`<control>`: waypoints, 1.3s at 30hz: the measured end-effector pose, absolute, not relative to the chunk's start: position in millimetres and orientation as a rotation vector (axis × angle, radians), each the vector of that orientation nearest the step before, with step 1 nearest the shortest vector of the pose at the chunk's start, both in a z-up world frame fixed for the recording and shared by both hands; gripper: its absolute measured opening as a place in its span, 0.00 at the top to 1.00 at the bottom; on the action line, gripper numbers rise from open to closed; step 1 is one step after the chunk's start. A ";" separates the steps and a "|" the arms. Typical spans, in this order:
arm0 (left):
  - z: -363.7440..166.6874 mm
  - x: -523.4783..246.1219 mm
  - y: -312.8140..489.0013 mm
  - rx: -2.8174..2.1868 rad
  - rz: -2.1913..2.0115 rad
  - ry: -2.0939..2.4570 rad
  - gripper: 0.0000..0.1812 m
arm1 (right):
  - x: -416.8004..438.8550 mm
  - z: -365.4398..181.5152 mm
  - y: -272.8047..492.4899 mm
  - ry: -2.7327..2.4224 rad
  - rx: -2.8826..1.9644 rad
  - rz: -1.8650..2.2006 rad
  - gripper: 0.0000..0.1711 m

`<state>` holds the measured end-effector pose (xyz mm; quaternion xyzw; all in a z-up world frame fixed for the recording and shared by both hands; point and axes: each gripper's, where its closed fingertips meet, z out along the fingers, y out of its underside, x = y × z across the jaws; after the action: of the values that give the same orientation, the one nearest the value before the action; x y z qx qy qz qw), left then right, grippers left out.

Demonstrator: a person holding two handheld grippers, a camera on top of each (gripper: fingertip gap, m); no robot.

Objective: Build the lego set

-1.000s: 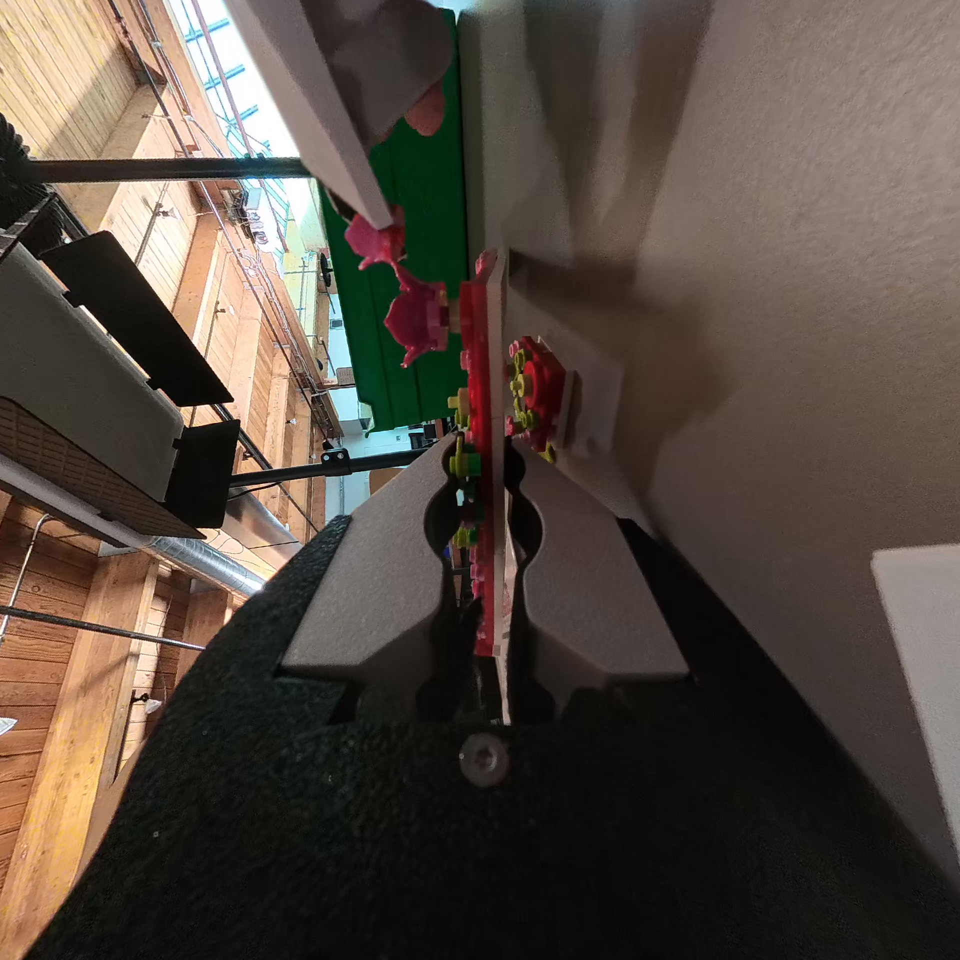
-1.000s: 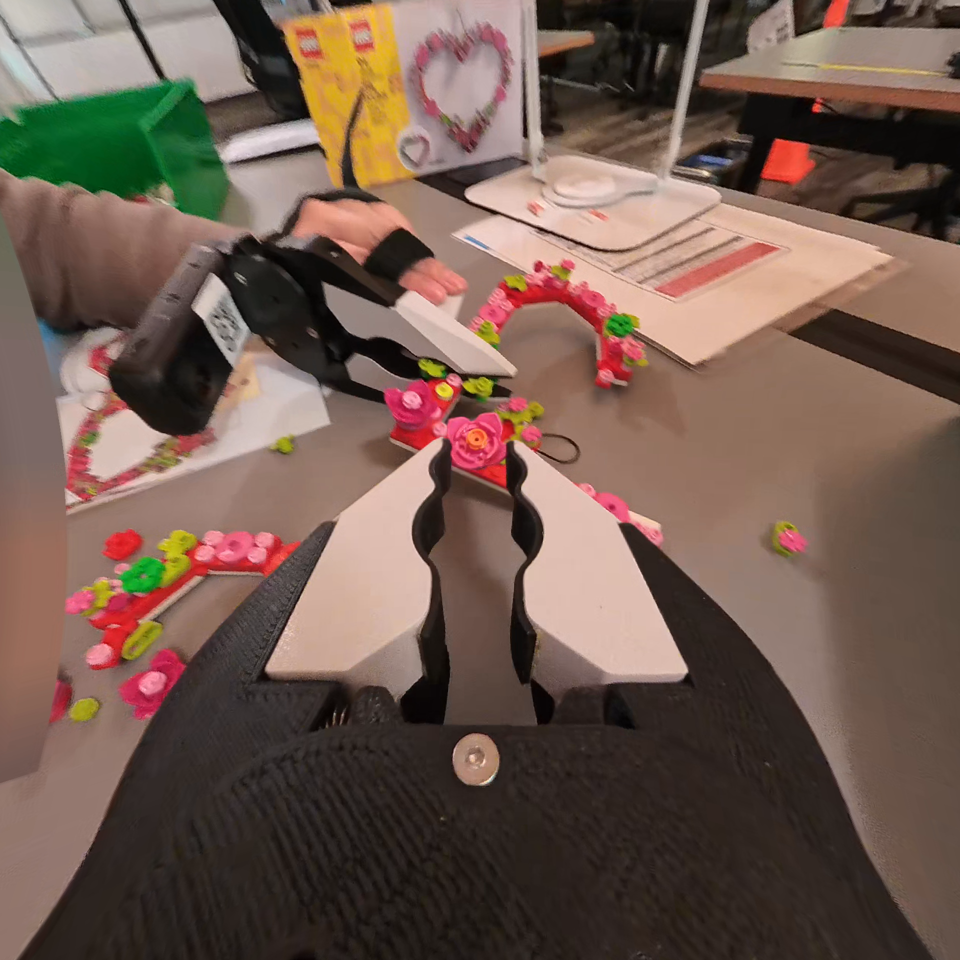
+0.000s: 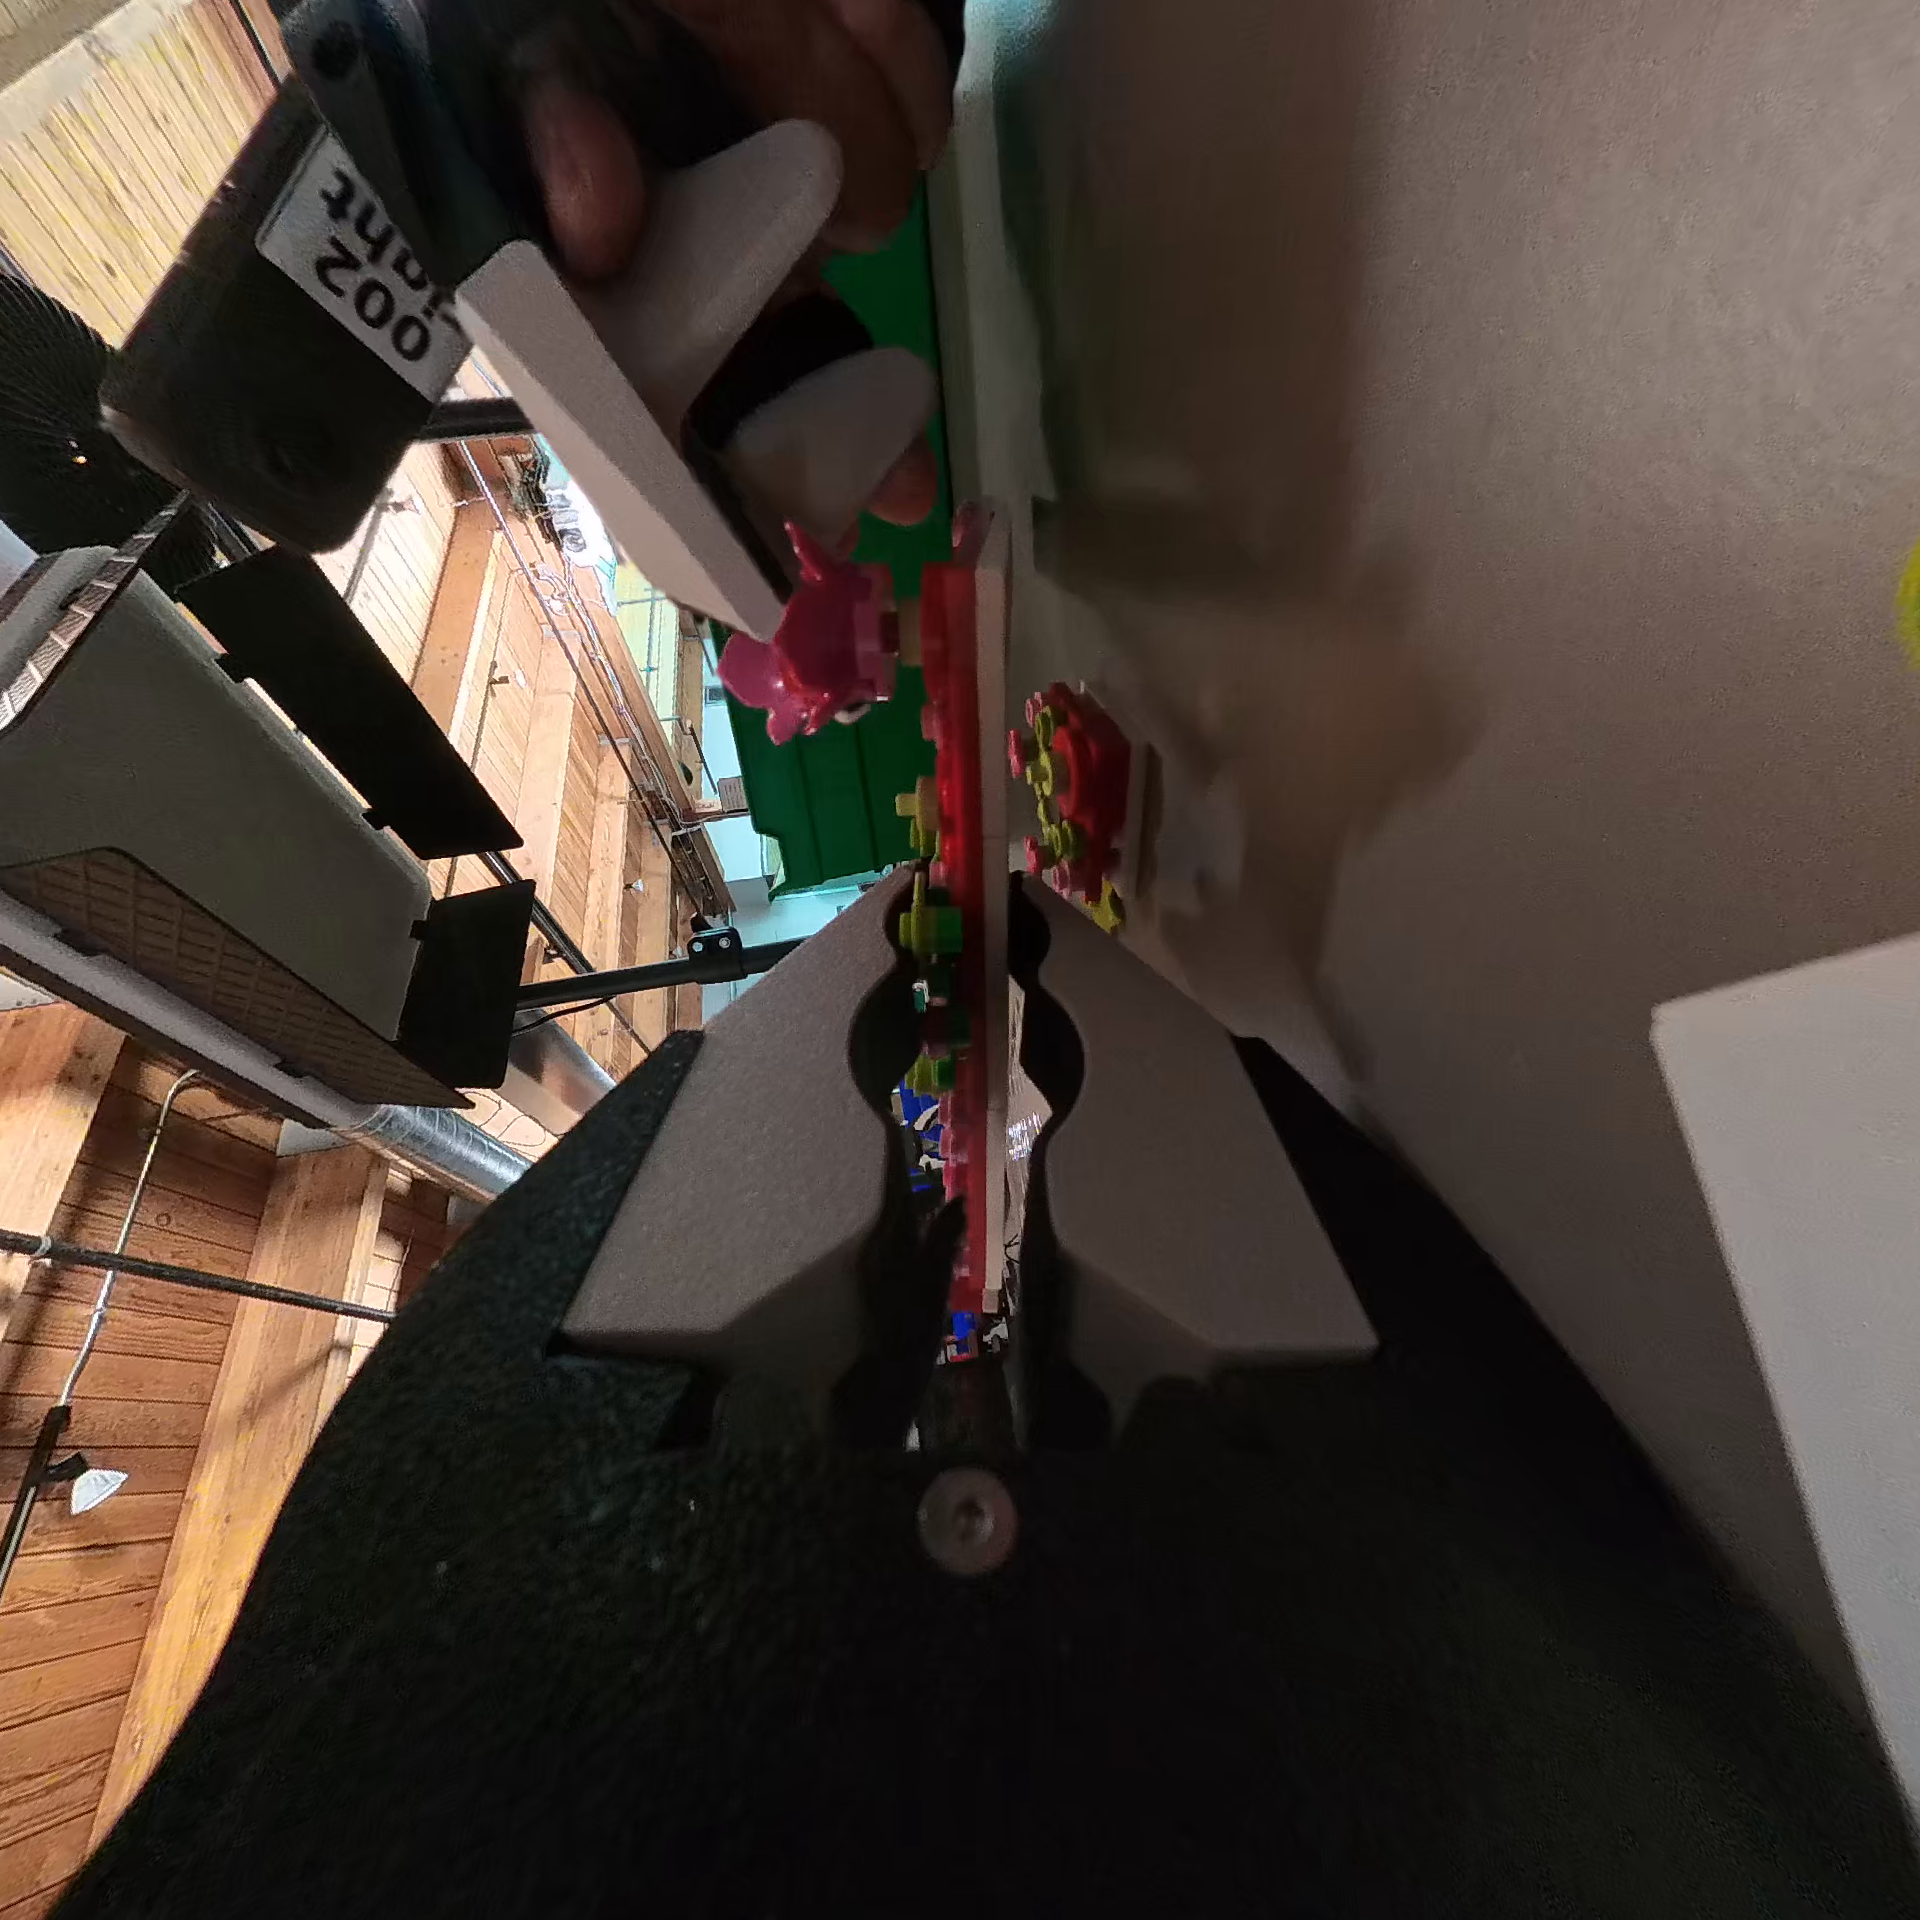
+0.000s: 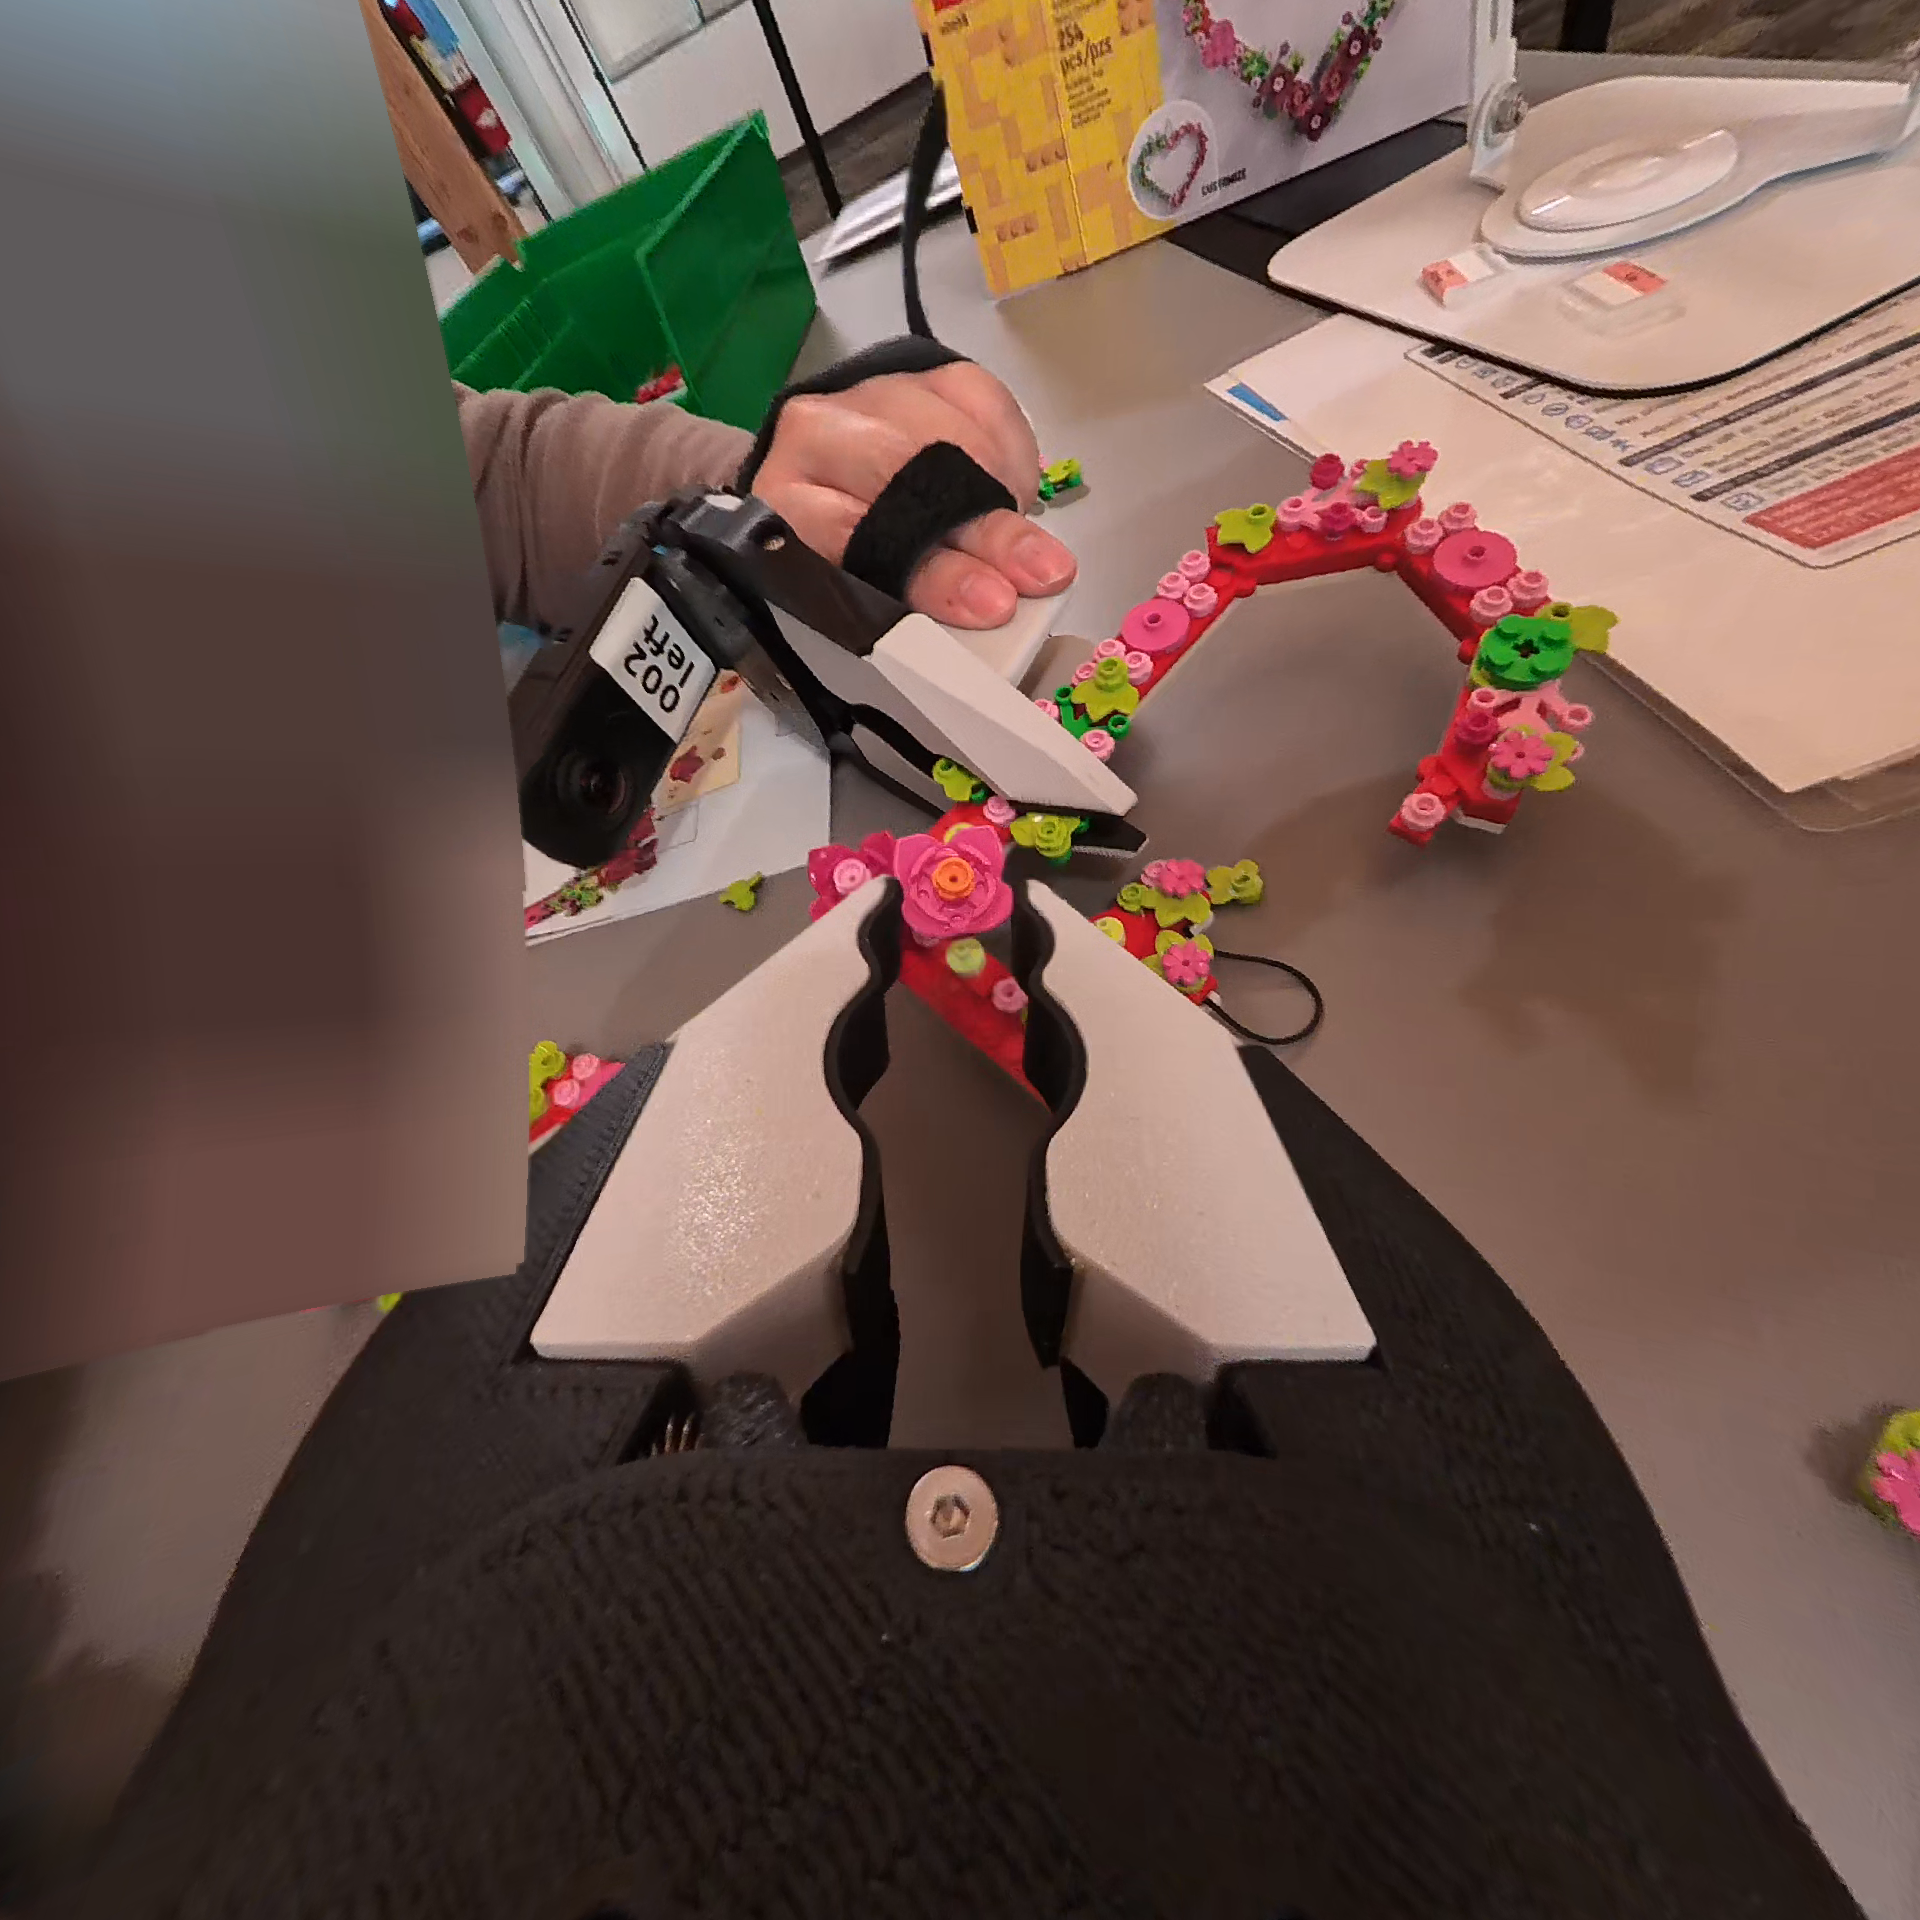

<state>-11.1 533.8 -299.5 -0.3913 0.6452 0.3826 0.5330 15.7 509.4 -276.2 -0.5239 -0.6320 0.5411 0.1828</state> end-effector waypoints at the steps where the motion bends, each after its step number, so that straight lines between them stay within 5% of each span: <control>1: -299.6 -11.6 533.5 -0.934 0.911 1.539 0.94 | 16.9 -277.0 511.1 -1.789 -1.474 1.498 0.89; 39: -302.0 -13.5 531.9 -0.948 0.877 1.550 0.94 | 18.7 -295.4 506.8 -1.998 -1.288 1.158 0.89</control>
<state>-13.5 531.9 -302.0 -0.3974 0.6502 0.3679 0.5328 18.7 506.8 -295.4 -0.4721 -0.7325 0.4243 0.2462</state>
